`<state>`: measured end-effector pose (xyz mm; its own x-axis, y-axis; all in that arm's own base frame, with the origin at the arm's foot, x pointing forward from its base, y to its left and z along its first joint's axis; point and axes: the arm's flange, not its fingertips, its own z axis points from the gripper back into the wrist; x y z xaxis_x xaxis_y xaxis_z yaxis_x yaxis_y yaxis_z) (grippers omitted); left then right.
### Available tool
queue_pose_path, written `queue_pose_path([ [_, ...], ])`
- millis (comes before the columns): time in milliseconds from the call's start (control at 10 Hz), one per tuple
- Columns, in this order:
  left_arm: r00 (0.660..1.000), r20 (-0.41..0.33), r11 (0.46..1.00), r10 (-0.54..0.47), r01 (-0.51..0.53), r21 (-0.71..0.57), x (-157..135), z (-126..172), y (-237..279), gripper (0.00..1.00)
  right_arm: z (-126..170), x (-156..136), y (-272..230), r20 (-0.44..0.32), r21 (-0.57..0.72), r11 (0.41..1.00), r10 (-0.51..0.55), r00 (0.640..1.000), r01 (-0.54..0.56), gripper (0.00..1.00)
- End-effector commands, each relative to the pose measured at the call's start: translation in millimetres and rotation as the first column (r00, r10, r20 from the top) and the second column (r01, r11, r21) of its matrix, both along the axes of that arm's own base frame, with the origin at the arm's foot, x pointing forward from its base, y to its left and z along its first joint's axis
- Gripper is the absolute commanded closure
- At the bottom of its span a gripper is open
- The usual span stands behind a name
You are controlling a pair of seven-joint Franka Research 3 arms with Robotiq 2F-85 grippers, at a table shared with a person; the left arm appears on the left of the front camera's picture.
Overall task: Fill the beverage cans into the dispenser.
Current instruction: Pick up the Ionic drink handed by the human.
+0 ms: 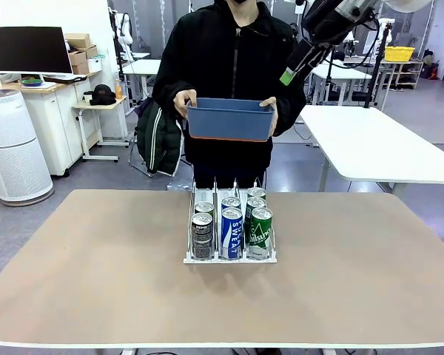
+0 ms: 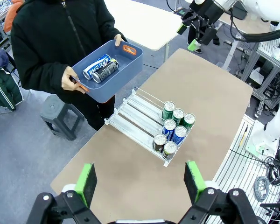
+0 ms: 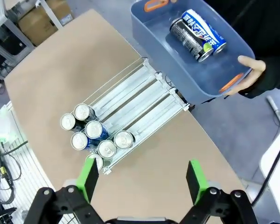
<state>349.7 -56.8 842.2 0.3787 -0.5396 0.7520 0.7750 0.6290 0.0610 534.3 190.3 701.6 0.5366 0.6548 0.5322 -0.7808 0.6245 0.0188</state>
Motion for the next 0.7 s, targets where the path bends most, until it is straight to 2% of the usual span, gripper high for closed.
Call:
queue_pose_path([
  [0, 1.000, -0.004, 1.000, 0.002, -0.002, -0.023, -0.4, 0.6, -0.1, 0.00, -7.1, 2.6, -2.9, 0.007, 0.034, 0.999, 0.011, 1.000, -0.011, 0.00],
  [600, 1.000, -0.004, 1.000, 0.002, -0.002, -0.023, -0.4, 0.6, -0.1, 0.00, -3.3, 2.3, -0.8, -0.008, 0.010, 1.000, -0.002, 1.000, 0.002, 0.00],
])
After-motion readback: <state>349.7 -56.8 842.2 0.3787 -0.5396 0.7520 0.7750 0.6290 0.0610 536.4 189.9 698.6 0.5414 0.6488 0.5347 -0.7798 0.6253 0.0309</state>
